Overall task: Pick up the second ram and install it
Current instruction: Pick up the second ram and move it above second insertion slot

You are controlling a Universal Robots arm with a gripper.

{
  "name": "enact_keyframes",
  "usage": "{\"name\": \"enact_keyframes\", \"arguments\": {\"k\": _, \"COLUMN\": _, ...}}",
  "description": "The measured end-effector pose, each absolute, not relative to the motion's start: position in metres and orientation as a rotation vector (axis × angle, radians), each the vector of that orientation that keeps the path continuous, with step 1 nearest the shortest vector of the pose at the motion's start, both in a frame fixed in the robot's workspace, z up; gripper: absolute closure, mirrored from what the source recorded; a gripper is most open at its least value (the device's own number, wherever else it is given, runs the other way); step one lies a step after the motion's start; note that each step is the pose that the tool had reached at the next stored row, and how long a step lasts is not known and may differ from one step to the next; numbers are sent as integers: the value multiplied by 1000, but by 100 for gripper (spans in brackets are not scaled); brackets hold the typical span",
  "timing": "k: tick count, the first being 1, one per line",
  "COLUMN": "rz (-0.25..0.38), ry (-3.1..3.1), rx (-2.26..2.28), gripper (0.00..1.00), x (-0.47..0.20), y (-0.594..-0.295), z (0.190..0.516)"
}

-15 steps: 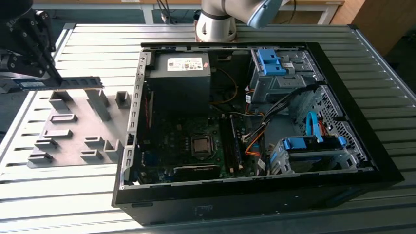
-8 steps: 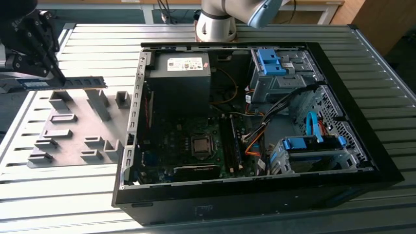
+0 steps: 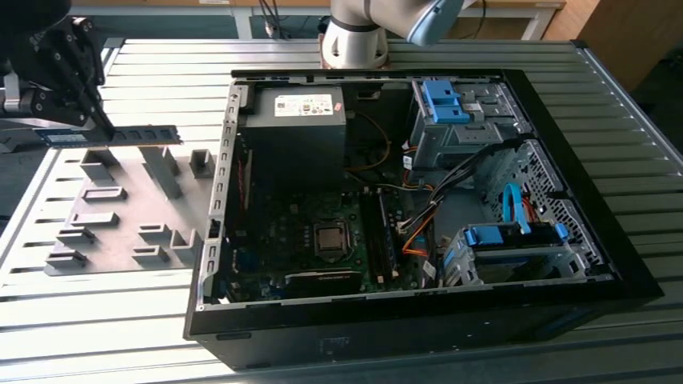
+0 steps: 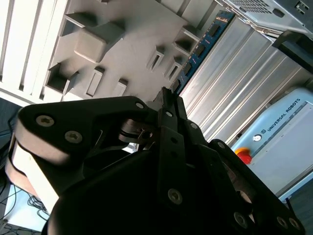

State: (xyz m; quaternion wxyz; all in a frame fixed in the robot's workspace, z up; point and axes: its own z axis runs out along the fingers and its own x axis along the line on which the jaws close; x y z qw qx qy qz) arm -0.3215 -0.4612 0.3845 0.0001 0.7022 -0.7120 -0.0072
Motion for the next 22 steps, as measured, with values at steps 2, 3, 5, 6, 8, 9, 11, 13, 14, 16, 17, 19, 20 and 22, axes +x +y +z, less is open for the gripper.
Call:
{"name": "enact_keyframes", "arguments": {"k": 2, "rz": -23, "ry": -2237, "rx": 2206, "gripper": 86, "x": -320, "y": -461, "z": 384}}
{"name": "enact_keyframes", "arguments": {"k": 3, "rz": -23, "ry": -2237, "rx": 2206, "gripper": 86, "x": -319, "y": -461, "z": 384}}
{"name": "enact_keyframes", "arguments": {"k": 5, "rz": -23, "ry": -2236, "rx": 2206, "gripper": 86, "x": -317, "y": -461, "z": 384}}
{"name": "enact_keyframes", "arguments": {"k": 6, "rz": -23, "ry": -2237, "rx": 2206, "gripper": 86, "x": -316, "y": -461, "z": 384}}
{"name": "enact_keyframes", "arguments": {"k": 8, "rz": -23, "ry": -2237, "rx": 2206, "gripper": 86, "x": -315, "y": -461, "z": 384}}
{"name": "enact_keyframes", "arguments": {"k": 9, "rz": -23, "ry": -2237, "rx": 2206, "gripper": 86, "x": -314, "y": -461, "z": 384}}
{"name": "enact_keyframes", "arguments": {"k": 11, "rz": -23, "ry": -2237, "rx": 2206, "gripper": 86, "x": -312, "y": -461, "z": 384}}
{"name": "enact_keyframes", "arguments": {"k": 13, "rz": -23, "ry": -2237, "rx": 2206, "gripper": 86, "x": -310, "y": -461, "z": 384}}
{"name": "enact_keyframes", "arguments": {"k": 14, "rz": -23, "ry": -2237, "rx": 2206, "gripper": 86, "x": -309, "y": -461, "z": 384}}
{"name": "enact_keyframes", "arguments": {"k": 16, "rz": -23, "ry": -2237, "rx": 2206, "gripper": 86, "x": -307, "y": -461, "z": 384}}
{"name": "enact_keyframes", "arguments": {"k": 17, "rz": -23, "ry": -2237, "rx": 2206, "gripper": 86, "x": -306, "y": -461, "z": 384}}
{"name": "enact_keyframes", "arguments": {"k": 19, "rz": -23, "ry": -2237, "rx": 2206, "gripper": 86, "x": -303, "y": -461, "z": 384}}
{"name": "enact_keyframes", "arguments": {"k": 20, "rz": -23, "ry": -2237, "rx": 2206, "gripper": 86, "x": -302, "y": -461, "z": 384}}
{"name": "enact_keyframes", "arguments": {"k": 22, "rz": -23, "ry": -2237, "rx": 2206, "gripper": 86, "x": -298, "y": -461, "z": 384}}
